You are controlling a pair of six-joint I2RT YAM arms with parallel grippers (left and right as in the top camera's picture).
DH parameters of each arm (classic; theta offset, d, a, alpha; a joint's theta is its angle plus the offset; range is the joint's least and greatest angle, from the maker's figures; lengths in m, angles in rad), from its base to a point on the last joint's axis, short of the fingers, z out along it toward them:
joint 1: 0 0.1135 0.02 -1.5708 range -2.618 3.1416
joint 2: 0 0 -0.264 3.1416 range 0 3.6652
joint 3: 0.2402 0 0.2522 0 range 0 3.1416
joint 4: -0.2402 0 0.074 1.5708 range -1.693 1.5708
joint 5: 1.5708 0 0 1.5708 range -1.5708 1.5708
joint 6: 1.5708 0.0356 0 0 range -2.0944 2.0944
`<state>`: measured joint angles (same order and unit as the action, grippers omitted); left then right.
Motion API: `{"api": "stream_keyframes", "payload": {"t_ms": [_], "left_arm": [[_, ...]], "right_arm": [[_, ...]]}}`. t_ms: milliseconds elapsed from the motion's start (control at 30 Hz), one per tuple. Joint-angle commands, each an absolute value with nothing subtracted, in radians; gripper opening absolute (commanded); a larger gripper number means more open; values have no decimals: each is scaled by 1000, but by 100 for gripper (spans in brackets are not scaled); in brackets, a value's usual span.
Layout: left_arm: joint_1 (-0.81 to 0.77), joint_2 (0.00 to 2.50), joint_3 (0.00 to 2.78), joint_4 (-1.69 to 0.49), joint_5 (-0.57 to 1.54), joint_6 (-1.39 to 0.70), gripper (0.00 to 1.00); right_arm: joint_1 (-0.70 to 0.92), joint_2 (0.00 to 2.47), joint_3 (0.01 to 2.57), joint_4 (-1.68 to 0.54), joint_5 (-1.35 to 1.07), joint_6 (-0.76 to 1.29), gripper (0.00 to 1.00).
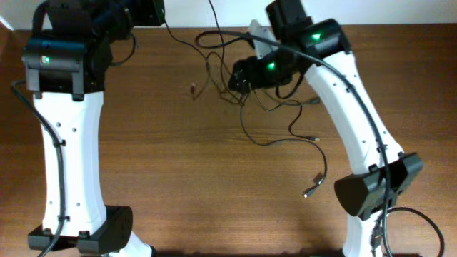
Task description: Untangle cables
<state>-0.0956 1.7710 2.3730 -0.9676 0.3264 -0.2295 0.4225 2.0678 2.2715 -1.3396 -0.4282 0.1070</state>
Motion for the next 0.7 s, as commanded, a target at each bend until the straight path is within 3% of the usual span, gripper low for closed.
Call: {"api": "stream_keyframes", "payload": {"t_ms": [0, 167, 300, 600, 667], "left_arm": [[-84, 1746, 2374, -983, 337, -254, 0], [-84, 1746, 2374, -1011, 337, -253, 0], [-84, 1746, 2374, -1024, 336, -253, 0], [-84, 1746, 2374, -1027, 337, -253, 0], [-84, 1746, 2374, -1027, 337, -253, 0]], "right_arm": [[462, 2094, 2235, -1319, -373, 51, 82], [498, 2100, 2085, -1174, -361, -102, 82], [498, 2101, 1975, -1023, -286, -102, 81], [498, 2101, 1848, -845, -228, -101, 62], [498, 2101, 1843, -838, -227, -101, 49]]}}
